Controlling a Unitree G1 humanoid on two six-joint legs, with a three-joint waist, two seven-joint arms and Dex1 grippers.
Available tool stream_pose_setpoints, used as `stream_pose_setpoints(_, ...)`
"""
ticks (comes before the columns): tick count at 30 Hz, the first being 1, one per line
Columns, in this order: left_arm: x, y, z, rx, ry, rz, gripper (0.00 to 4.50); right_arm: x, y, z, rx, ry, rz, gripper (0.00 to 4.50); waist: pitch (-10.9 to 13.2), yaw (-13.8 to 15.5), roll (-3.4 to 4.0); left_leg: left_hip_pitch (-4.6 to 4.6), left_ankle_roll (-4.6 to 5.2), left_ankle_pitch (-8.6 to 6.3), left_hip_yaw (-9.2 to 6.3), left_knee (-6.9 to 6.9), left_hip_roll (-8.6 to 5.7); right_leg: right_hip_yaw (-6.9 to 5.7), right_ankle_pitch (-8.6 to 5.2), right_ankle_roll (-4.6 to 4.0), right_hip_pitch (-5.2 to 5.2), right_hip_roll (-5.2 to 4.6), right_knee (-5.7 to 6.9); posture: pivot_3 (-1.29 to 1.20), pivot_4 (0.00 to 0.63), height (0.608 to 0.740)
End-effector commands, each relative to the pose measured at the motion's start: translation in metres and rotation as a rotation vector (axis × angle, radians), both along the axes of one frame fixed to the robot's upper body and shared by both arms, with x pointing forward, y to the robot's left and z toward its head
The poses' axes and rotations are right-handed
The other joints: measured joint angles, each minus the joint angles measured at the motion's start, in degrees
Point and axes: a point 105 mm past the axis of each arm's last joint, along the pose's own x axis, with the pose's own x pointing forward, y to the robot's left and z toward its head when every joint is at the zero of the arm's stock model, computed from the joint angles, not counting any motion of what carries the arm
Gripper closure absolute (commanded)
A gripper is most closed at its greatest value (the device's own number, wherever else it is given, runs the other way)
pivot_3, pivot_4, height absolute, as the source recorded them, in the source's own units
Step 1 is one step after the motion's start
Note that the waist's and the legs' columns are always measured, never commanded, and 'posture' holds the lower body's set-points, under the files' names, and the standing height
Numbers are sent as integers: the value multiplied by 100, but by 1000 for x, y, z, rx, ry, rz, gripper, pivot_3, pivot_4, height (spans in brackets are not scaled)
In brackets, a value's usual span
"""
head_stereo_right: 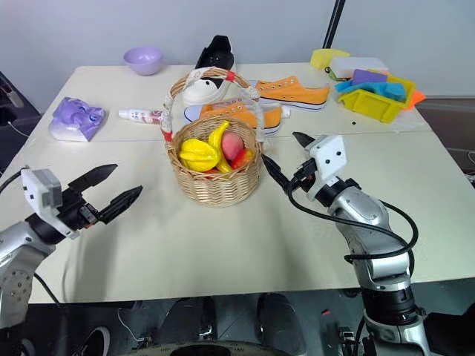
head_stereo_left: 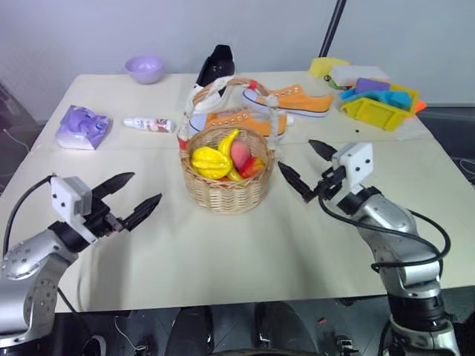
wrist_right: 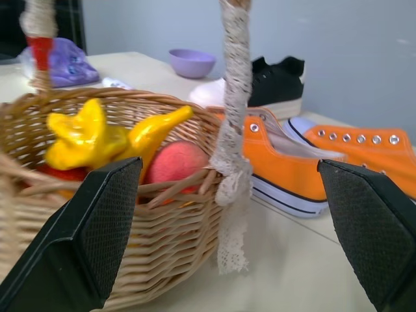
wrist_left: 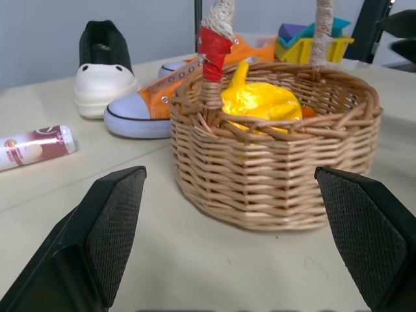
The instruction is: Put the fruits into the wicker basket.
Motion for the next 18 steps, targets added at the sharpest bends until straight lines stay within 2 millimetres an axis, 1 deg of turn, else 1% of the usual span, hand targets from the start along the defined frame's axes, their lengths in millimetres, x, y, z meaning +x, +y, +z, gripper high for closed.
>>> stream_pose_setpoints(1, -5, -6, 16, 28, -73, -32, 53, 12, 14, 18, 36, -2, 7, 0, 1, -38, 3, 0, 0, 0, 1, 0, 1, 1, 0, 0, -2, 1, 0, 0, 150, 740)
stream_pose_setpoints(4, -11, -12, 14, 32, -62, -87, 53, 26, 24, 24, 22, 34, 15, 0, 1, -65, 2, 1, 0, 0, 4, -7, 8, 3, 1, 0, -8, 5, 1, 0, 150, 740)
stream_pose_setpoints(6, -11, -13, 14, 35, -64, -92, 53, 35, 26, 27, 22, 62, -4, 0, 1, -60, 4, 1, 0, 0, 5, -16, 8, 2, 3, 3, -13, 8, 3, 0, 150, 740)
stream_pose_setpoints(7, -11, -14, 15, 43, -72, -97, 53, 39, 30, 32, 38, 73, 7, 0, 1, -54, 4, 1, 0, 0, 6, -17, 7, 2, 3, 3, -16, 10, 8, 0, 150, 740)
stream_pose_setpoints(10, -9, -17, 16, 39, -76, -110, 53, 43, 36, 38, 52, 112, 34, 0, 1, -39, 5, -2, 0, 0, 7, -20, 7, 0, 4, 4, -19, 11, 9, 0, 150, 740)
stream_pose_setpoints(11, -8, -17, 17, 36, -79, -113, 53, 45, 39, 31, 36, 137, 46, 0, 1, -39, 4, -3, 0, 0, 7, -20, 7, 0, 4, 4, -19, 10, 9, 0, 150, 740)
stream_pose_setpoints(13, -7, -17, 16, 33, -84, -115, 53, 48, 44, 22, -21, 136, 61, 0, -1, -40, 0, -4, 0, 0, 9, -20, 6, 0, 4, 5, -18, 7, 8, 0, 150, 740)
stream_pose_setpoints(14, -6, -17, 15, 34, -84, -114, 53, 48, 46, 22, -35, 121, 73, 0, -1, -46, 1, -4, 0, 0, 9, -19, 5, 0, 4, 5, -17, 7, 6, 0, 150, 740)
stream_pose_setpoints(17, -6, -19, 12, 29, -79, -116, 53, 53, 51, 30, 16, 104, 75, 0, 0, -56, 2, -4, 0, 0, 13, -19, 5, 1, 8, 11, -18, 6, 6, 0, 150, 740)
stream_pose_setpoints(18, -6, -21, 11, 25, -77, -117, 10, 55, 52, 30, 37, 109, 72, 247, 0, -60, 3, -4, 0, 0, 13, -19, 5, 1, 11, 17, -19, 7, 6, 0, 150, 740)
